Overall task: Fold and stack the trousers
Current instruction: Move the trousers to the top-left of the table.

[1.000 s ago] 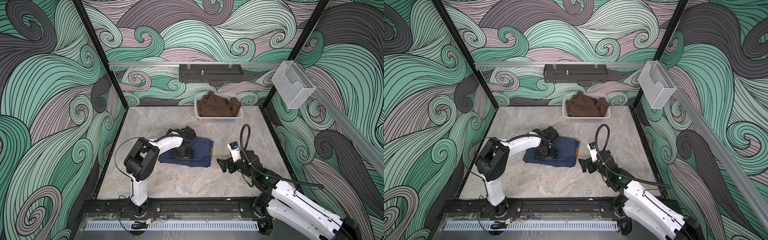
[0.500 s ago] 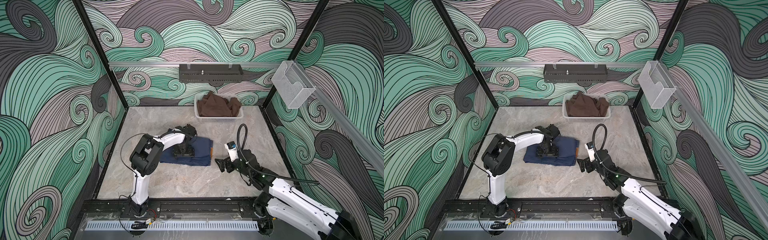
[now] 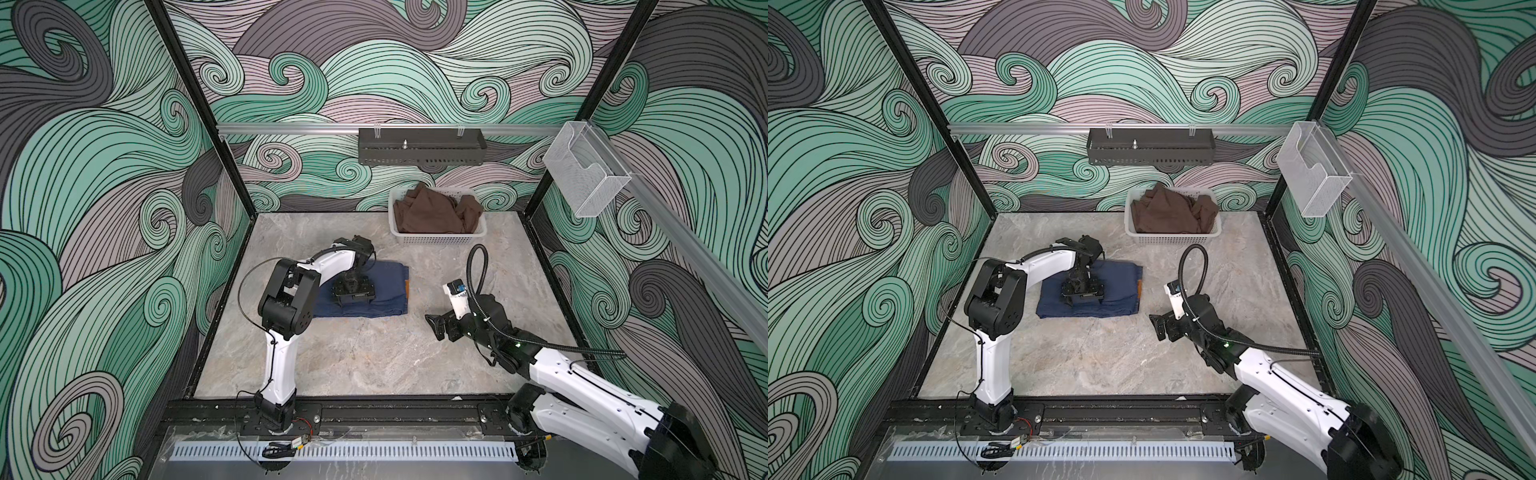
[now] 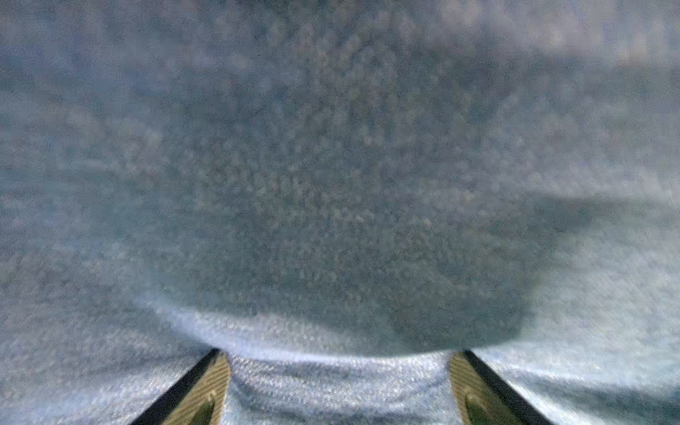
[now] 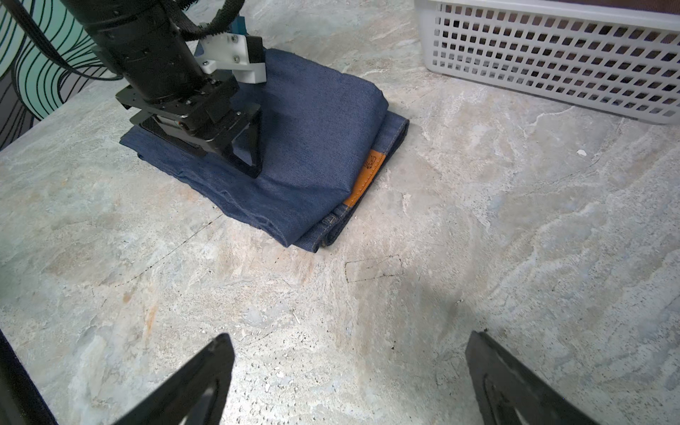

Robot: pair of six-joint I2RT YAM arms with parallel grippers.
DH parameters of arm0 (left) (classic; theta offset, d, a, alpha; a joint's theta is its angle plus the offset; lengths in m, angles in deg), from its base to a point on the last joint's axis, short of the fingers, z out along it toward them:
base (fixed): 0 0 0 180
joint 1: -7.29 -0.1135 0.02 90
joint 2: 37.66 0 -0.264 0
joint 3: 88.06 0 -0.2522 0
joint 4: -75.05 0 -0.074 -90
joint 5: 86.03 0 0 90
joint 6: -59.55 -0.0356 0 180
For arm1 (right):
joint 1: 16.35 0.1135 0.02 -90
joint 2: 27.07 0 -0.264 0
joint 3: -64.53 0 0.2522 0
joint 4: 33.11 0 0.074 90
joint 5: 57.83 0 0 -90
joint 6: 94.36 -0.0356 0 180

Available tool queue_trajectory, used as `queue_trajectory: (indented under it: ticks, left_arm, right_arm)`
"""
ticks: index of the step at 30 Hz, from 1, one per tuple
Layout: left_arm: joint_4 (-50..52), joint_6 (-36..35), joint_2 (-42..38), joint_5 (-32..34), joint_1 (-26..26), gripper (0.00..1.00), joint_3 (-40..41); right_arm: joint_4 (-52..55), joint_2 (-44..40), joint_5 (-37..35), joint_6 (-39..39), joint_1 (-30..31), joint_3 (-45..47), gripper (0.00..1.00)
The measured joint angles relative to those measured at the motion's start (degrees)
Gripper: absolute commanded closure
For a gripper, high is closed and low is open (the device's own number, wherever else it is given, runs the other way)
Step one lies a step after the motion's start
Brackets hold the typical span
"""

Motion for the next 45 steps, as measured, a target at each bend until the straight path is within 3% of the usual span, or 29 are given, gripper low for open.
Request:
queue_trajectory:
  ticks: [22,37,45]
  left_arm:
    - [11.0,-5.9,13.6,-1.2,-19.1,0.08,-23.1]
    - [23.6,-11.6,29.0,0.0,-28.5,0.08,-52.9]
    - [23.5,-13.5,31.8,-2.4,-34.9,0.08,-61.5]
  right_arm:
    - [-2.4,8.0,1.2,3.0,0.0,-5.6,0.01]
    - [-3.7,13.6,2.6,4.3,0.0,-9.0,0.01]
    - [-4.0,15.2,3.0,5.4,0.0,-10.5,0.01]
